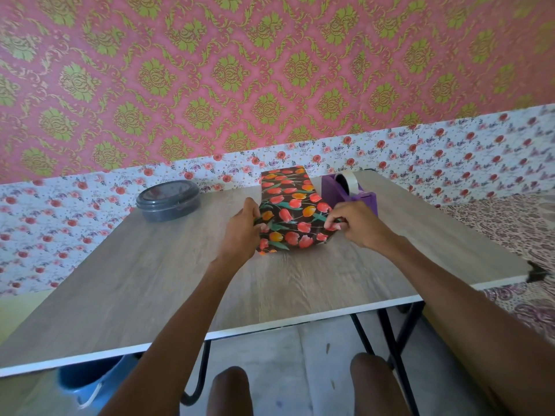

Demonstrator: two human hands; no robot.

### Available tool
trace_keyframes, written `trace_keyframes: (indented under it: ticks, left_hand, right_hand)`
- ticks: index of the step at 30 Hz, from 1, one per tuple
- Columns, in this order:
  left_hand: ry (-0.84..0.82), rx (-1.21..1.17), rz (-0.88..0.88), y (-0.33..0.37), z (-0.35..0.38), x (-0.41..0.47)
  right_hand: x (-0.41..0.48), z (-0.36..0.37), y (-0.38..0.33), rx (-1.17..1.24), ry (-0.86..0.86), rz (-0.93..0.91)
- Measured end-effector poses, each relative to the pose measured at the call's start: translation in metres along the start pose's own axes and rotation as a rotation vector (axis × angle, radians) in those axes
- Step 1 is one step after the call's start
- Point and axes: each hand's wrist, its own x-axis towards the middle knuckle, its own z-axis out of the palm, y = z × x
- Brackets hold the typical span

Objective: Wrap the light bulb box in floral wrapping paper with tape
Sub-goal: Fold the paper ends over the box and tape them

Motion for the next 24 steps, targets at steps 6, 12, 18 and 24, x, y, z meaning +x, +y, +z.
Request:
trace_keyframes:
  ticks: [6, 12, 18, 24]
  left_hand:
    - [-0.024, -0.028, 0.038, -0.005, -0.002, -0.003]
    - [-0.025, -0.131, 0.031, -0.009, -0.005, -0.002]
    - [0.054, -0.255, 0.123, -0.011, -0.026, 0.013]
    - [0.138, -0.846, -0.040, 0.010, -0.062, 0.040]
  right_hand:
    - [-0.006, 0.006, -0.001, 0.076, 0.086, 0.007]
    - [-0.006, 0.017, -0.006, 0.174, 0.178, 0.127]
    - [0.003, 0.005, -0.016, 0.400, 0.287, 0.167]
    - [0.036, -0.033, -0.040, 0.818, 0.393, 0.321]
